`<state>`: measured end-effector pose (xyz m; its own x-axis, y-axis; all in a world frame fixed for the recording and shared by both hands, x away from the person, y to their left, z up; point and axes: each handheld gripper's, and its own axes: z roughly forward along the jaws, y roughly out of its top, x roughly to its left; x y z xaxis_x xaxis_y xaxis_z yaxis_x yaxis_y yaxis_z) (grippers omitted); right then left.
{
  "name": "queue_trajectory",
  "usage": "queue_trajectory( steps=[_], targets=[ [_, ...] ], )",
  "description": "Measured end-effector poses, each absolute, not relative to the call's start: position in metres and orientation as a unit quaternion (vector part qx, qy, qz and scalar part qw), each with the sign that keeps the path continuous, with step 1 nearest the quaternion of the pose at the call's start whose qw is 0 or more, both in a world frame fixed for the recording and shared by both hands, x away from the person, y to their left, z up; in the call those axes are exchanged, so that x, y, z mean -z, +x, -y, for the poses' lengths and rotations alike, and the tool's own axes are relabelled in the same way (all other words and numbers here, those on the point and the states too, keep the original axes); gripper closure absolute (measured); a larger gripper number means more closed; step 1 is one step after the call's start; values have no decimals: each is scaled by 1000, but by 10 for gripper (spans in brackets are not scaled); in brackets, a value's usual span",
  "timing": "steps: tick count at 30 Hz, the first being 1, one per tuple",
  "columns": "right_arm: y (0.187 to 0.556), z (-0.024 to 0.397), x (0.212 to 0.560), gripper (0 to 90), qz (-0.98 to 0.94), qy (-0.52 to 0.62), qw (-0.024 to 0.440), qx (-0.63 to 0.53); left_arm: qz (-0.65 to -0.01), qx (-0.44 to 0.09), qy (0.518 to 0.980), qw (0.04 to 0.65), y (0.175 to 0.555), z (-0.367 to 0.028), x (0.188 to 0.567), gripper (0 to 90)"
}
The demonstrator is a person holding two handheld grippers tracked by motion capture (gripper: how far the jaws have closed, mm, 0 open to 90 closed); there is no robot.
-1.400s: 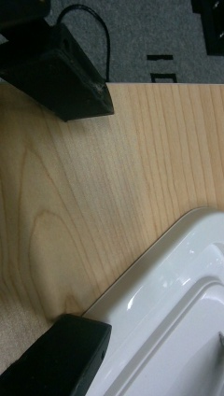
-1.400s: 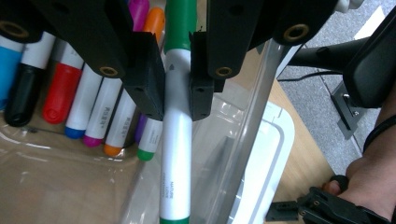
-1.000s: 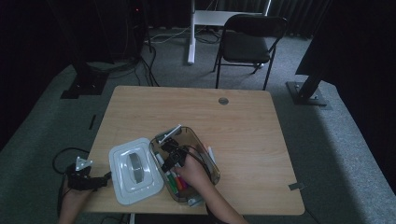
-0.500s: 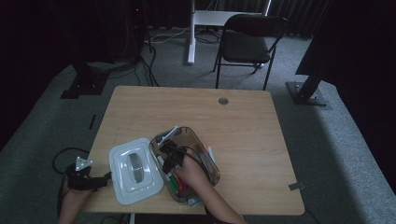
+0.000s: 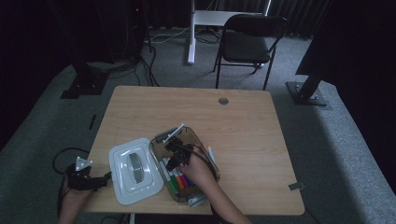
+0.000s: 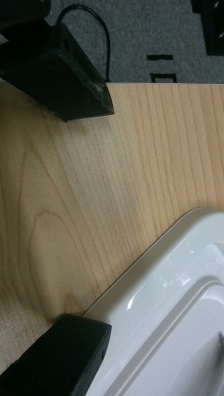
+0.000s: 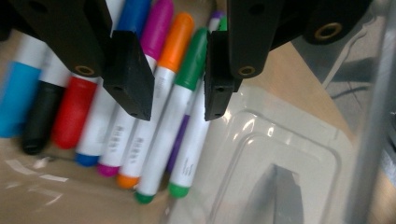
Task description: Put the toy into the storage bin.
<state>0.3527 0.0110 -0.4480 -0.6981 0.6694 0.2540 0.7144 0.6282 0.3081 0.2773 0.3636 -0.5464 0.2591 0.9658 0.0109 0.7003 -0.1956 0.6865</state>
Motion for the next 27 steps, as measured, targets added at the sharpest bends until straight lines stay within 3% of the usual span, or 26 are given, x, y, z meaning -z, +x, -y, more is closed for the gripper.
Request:
queue_trajectory(
  steps=[10, 19, 27],
  targets=[
    [350, 53, 385, 591, 871, -400, 23, 284, -563, -229, 739, 290, 277, -364, 546, 8],
    [357, 100, 376, 587, 855, -428, -4, 294, -563, -229, 739, 290, 277, -364, 546, 8],
    [368, 133, 393, 590, 839, -466, -16, 281, -563, -229, 739, 290, 277, -364, 546, 8]
  ],
)
